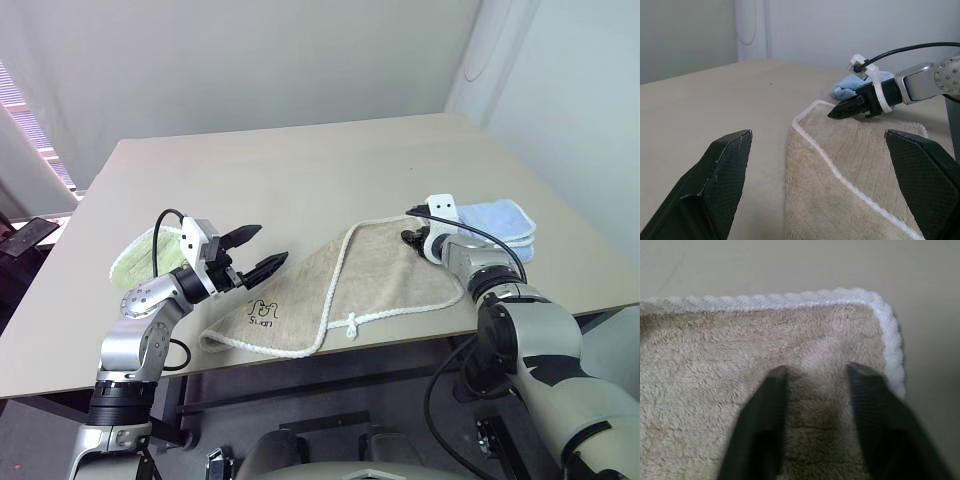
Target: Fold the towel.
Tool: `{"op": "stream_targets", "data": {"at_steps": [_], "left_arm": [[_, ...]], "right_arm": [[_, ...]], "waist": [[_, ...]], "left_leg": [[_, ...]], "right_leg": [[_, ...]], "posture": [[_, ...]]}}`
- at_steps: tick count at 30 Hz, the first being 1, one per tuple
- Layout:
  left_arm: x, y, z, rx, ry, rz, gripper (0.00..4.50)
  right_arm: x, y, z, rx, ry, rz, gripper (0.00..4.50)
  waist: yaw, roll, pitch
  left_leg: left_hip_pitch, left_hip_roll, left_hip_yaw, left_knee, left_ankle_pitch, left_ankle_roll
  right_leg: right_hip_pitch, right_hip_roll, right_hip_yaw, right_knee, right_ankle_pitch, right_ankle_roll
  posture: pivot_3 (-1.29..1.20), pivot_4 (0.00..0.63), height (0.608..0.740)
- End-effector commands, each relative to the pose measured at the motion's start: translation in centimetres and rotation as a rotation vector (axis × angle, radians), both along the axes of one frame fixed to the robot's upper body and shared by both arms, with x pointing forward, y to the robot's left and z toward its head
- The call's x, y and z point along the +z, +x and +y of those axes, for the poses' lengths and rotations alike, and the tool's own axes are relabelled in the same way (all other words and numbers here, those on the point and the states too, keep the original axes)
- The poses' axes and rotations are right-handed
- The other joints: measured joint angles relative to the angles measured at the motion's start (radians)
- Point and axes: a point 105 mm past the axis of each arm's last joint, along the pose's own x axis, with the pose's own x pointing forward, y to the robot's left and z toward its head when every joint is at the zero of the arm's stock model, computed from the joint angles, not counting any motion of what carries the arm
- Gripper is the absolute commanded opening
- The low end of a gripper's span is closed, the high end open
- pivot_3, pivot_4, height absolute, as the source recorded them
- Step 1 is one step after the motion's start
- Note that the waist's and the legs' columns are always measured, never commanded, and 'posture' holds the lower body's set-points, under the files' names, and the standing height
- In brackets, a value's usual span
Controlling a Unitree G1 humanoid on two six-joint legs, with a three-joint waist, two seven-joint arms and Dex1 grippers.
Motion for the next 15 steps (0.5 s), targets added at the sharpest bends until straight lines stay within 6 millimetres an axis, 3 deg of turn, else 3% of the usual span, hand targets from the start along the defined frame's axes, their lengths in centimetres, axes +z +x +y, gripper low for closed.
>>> {"op": "stream_targets", "data": {"at_steps": [1, 3, 12, 15], "left_arm": [[1.0, -0.2, 0.5, 0.006, 0.007, -0.047, 4.5], [0.8, -0.2, 0.7, 0.007, 0.015, -0.043, 4.5], [0.5, 0.1, 0.9, -0.003, 0.027, -0.031, 4.5], [0.2, 0.1, 0.7, -0.018, 0.04, -0.026, 4.5]], "right_arm": [[1.1, 0.5, -0.2, -0.007, -0.014, -0.041, 0.54], [1.4, 0.6, -0.5, -0.018, -0.001, -0.053, 0.03], [0.4, -0.1, -1.6, -0.08, 0.059, -0.001, 0.03], [0.3, -0.1, -1.4, -0.083, 0.077, 0.006, 0.96]], "waist": [[0.0, 0.0, 0.0], [0.0, 0.0, 0.0], [0.0, 0.0, 0.0], [0.0, 0.0, 0.0]], "left_leg": [[0.0, 0.0, 0.0, 0.0, 0.0, 0.0], [0.0, 0.0, 0.0, 0.0, 0.0, 0.0], [0.0, 0.0, 0.0, 0.0, 0.0, 0.0], [0.0, 0.0, -0.001, 0.0, 0.0, 0.0]], "right_leg": [[0.0, 0.0, 0.0, 0.0, 0.0, 0.0], [0.0, 0.0, 0.0, 0.0, 0.0, 0.0], [0.0, 0.0, 0.0, 0.0, 0.0, -0.001], [0.0, 0.0, 0.0, 0.0, 0.0, -0.001]], "posture": [[0.0, 0.0, 0.736], [0.0, 0.0, 0.736], [0.0, 0.0, 0.736], [0.0, 0.0, 0.736]]}}
